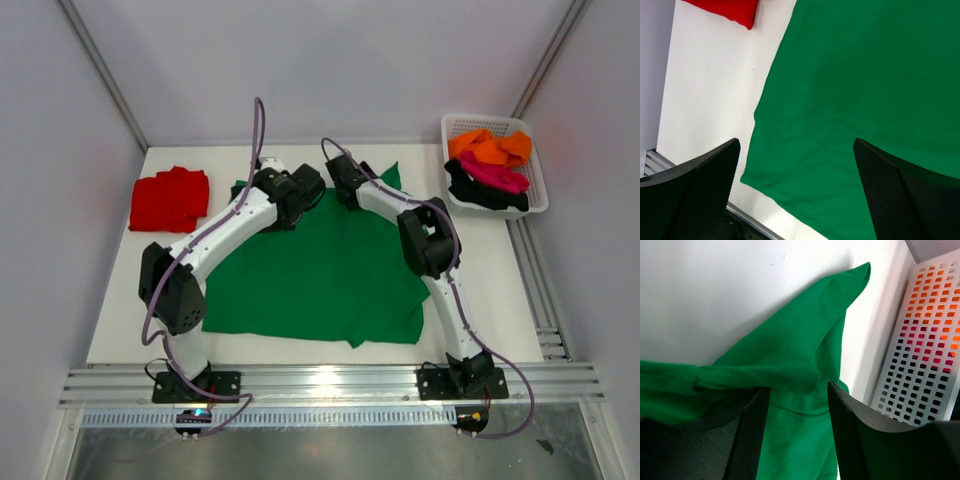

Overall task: Fold and stack the t-shirts
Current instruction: Flatten out the tshirt

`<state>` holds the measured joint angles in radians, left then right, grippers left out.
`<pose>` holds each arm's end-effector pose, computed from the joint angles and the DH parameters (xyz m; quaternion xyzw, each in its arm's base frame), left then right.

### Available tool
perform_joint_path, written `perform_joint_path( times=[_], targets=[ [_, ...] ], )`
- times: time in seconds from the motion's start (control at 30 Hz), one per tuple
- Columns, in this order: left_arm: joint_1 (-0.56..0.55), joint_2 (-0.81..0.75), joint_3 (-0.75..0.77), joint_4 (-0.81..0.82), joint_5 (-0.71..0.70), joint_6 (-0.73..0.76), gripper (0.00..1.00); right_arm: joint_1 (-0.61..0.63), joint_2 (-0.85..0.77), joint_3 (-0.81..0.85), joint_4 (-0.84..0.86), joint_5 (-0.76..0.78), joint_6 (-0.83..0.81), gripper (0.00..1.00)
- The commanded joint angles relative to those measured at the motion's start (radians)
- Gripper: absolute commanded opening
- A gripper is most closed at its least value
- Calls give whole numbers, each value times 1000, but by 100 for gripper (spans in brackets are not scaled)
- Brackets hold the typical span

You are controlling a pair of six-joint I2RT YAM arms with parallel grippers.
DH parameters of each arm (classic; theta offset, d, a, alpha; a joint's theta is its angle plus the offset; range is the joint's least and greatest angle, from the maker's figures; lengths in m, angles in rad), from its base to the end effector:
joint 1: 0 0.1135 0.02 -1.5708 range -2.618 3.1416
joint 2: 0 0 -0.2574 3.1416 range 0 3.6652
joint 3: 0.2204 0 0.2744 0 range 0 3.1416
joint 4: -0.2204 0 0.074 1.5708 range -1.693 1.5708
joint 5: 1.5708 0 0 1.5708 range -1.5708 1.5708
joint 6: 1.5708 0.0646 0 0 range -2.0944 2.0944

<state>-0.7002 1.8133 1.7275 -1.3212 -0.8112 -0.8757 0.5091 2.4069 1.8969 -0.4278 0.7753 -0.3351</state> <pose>0.3155 -0.2046 0.2833 -0.1124 0.9094 0.2241 0.3318 0.4980 0.2262 0.1108 -0.2531 0.8508 -0.3328 0.3183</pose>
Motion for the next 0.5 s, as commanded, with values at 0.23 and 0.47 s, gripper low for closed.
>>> perform_joint_path(
  times=[0.23, 0.47],
  targets=[
    [-2, -34, -6, -7, -14, -19, 97, -21, 15, 62, 26, 42, 2, 54],
    [-2, -43, -14, -12, -8, -31, 97, -21, 32, 67, 12, 25, 1, 43]
  ],
)
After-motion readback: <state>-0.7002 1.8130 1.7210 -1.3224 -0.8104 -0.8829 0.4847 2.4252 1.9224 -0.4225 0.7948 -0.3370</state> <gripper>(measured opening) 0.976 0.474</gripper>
